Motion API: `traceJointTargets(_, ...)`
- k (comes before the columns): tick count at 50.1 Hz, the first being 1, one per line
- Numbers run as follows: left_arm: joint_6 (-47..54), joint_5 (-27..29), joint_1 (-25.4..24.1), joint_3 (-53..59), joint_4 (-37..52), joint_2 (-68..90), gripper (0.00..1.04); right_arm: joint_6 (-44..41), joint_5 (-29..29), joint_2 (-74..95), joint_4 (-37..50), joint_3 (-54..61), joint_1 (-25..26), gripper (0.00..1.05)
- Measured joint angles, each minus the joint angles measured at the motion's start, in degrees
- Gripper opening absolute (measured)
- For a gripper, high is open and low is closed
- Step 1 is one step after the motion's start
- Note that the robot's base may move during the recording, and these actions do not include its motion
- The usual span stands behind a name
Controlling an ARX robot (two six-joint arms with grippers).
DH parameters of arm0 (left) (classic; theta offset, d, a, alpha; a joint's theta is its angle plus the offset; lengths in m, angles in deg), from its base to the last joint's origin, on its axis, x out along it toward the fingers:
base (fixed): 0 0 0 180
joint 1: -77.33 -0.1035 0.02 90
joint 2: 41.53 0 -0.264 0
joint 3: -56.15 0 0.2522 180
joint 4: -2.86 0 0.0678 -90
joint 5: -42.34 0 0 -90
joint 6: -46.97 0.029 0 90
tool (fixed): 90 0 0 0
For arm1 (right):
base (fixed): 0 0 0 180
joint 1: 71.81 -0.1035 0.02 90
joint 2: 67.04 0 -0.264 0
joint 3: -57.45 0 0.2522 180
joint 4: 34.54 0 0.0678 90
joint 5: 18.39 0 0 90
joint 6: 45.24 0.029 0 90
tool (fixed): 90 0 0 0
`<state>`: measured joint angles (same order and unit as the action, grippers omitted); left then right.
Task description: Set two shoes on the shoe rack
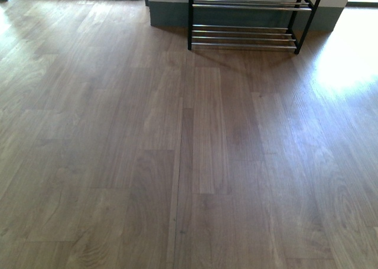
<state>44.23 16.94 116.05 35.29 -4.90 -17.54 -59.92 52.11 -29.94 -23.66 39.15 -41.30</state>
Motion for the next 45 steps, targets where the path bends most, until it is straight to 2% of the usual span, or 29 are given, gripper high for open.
traceJointTargets(45,0.02,-0.04,-0.11,0.0,0.0,0.0,0.02,0.0,0.02,0.02,0.0,0.0,0.0,0.02)
